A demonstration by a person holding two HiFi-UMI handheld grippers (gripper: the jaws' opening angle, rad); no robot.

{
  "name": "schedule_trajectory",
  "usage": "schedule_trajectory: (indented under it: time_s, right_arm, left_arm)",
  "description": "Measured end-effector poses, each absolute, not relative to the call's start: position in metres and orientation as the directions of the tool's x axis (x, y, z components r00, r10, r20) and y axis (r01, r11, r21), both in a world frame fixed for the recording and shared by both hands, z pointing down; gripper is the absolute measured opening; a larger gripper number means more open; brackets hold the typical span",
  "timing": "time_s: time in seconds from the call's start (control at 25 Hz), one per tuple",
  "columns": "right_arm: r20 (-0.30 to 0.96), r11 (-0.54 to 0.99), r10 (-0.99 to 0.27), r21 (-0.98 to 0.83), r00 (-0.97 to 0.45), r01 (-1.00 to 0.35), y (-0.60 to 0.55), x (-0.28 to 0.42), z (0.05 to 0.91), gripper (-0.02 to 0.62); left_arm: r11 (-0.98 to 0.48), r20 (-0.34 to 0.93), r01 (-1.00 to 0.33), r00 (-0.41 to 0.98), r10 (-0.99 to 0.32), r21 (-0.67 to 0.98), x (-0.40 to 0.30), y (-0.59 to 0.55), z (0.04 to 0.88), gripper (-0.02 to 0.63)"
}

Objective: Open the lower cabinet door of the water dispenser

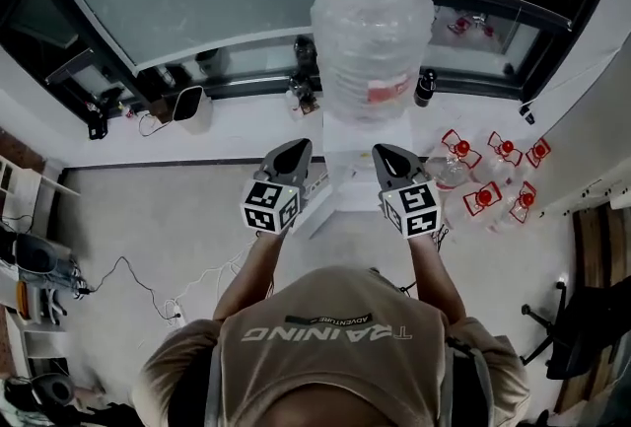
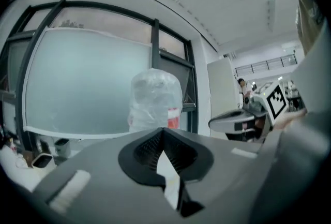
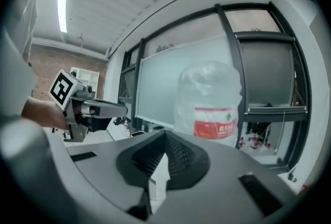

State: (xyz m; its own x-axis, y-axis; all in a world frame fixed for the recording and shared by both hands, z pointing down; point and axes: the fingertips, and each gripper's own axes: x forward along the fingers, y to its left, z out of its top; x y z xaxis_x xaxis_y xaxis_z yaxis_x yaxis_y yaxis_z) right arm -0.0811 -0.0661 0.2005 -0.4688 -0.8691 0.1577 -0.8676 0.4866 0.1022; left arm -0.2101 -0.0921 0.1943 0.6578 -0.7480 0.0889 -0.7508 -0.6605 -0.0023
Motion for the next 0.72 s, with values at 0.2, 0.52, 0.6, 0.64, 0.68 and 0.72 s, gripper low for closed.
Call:
schedule_trajectory:
  time_s: [0.2, 0.52, 0.6, 0.64, 0.68, 0.72]
  right_arm:
    - [0.094, 0.514, -0.854, -0.012, -0.512, -0.858, -0.074, -0.099, 0.184, 0.008]
    - [0.073, 0.527, -0.843, -0.084, -0.533, -0.846, -0.061, -0.104, 0.184, 0.008]
    - [0.083, 0.507, -0.857, -0.048, -0.509, -0.861, -0.061, -0.097, 0.183, 0.008]
    - [0.092, 0.499, -0.861, -0.027, -0.500, -0.866, -0.062, -0.092, 0.183, 0.008]
    - [0.104, 0.494, -0.864, -0.011, -0.492, -0.869, -0.063, -0.089, 0.185, 0.008]
    - [0.115, 0.489, -0.866, -0.003, -0.486, -0.872, -0.063, -0.085, 0.187, 0.008]
  left_arm:
    - [-0.635, 0.022, -0.772, 0.635, -0.772, -0.009, -0.211, -0.096, 0.154, 0.000]
    - [-0.630, 0.009, -0.766, 0.635, -0.773, -0.129, -0.215, -0.084, 0.144, 0.000]
    - [-0.636, 0.020, -0.771, 0.635, -0.772, -0.043, -0.220, -0.082, 0.158, 0.000]
    - [-0.635, 0.032, -0.773, 0.634, -0.773, -0.012, -0.222, -0.083, 0.166, 0.000]
    - [-0.632, 0.046, -0.775, 0.631, -0.774, 0.000, -0.223, -0.085, 0.173, 0.000]
    - [-0.630, 0.060, -0.777, 0.629, -0.775, -0.001, -0.224, -0.086, 0.179, 0.000]
